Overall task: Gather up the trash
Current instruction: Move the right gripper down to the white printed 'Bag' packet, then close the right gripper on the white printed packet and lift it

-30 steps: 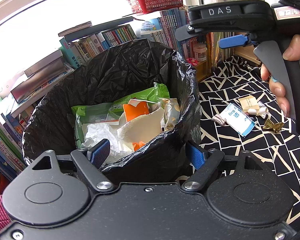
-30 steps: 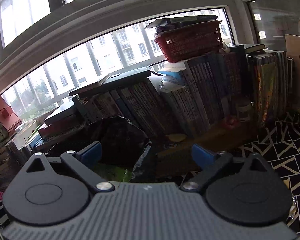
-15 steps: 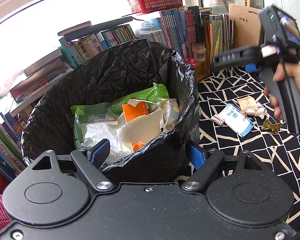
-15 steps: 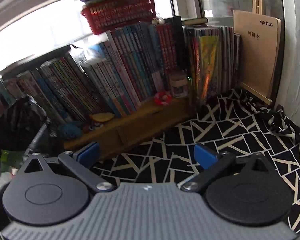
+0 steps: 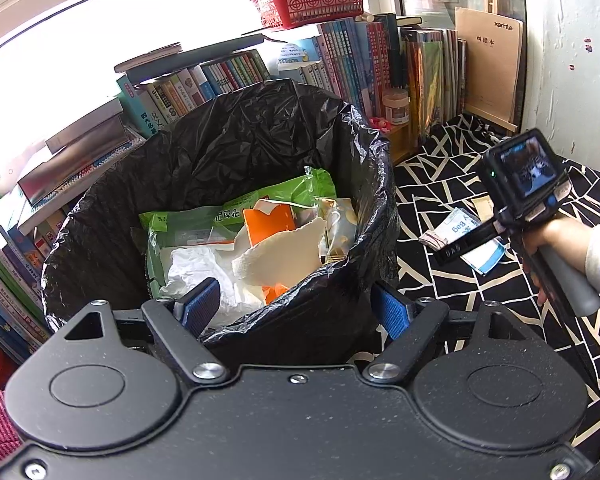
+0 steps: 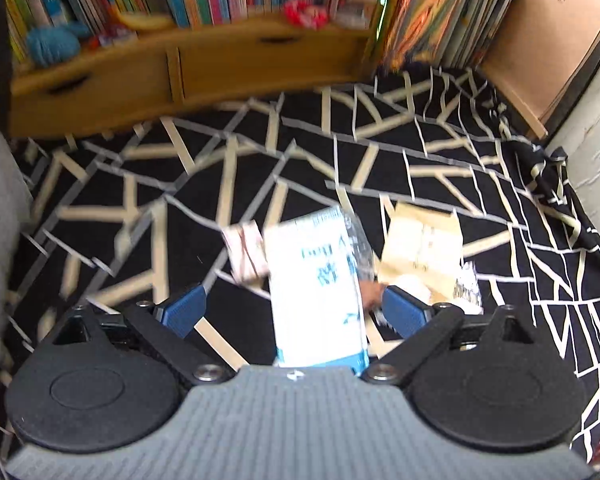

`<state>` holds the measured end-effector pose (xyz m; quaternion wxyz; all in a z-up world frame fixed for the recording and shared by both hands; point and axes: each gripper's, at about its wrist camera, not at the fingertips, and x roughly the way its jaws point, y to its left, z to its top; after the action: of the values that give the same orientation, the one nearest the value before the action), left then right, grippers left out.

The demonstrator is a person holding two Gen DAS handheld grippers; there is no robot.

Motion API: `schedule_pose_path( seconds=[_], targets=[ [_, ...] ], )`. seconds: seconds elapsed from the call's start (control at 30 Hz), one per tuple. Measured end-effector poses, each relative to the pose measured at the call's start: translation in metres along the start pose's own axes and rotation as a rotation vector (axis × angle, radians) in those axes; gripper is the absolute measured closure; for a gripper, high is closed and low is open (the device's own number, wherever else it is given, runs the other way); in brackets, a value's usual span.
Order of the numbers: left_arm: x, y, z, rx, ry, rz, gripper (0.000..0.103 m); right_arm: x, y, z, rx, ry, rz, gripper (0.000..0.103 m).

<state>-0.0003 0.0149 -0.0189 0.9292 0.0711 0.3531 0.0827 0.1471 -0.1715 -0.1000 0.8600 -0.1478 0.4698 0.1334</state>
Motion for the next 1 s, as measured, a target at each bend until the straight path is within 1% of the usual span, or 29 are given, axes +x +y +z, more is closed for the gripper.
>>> schedule_pose_path(
  seconds=[0.2, 0.4, 0.47, 0.57, 0.77, 0.83, 0.87, 0.93, 1.0],
  targets=[
    [-0.001, -0.001, 0.0, -0.001, -0.002, -0.003, 0.023, 0.025, -0.003, -0.013, 0.005, 0.073, 0.003, 0.007],
    [-0.001, -0.001, 0.0, -0.001, -0.001, -0.002, 0.023, 0.029, -0.015, -0.02, 0.102, 0.077, 0.055, 0.007],
    [-0.001, -0.001, 0.0, -0.001, -0.001, -0.003, 0.023, 0.029, -0.019, -0.023, 0.158, 0.072, 0.089, 0.009],
    [-0.001, 0.0, -0.001, -0.002, 0.0, -0.002, 0.023, 0.026, -0.01, -0.025, 0.148, 0.067, 0.098, 0.012],
    [0.0, 0.0, -0.002, -0.004, 0.001, -0.003, 0.023, 0.016, 0.016, -0.026, 0.09, 0.034, 0.115, 0.028],
    [0.0, 0.0, -0.002, -0.004, 0.001, -0.002, 0.023, 0.014, 0.019, -0.026, 0.086, 0.024, 0.116, 0.035],
    [0.0, 0.0, -0.002, -0.004, 0.001, -0.002, 0.023, 0.012, 0.021, -0.027, 0.087, 0.021, 0.117, 0.037],
    [0.0, 0.0, -0.002, -0.004, 0.001, -0.003, 0.023, 0.011, 0.02, -0.026, 0.092, 0.016, 0.112, 0.042],
    [0.0, 0.0, -0.002, -0.004, 0.001, -0.003, 0.023, 0.011, 0.019, -0.026, 0.104, 0.019, 0.11, 0.044]
  ],
)
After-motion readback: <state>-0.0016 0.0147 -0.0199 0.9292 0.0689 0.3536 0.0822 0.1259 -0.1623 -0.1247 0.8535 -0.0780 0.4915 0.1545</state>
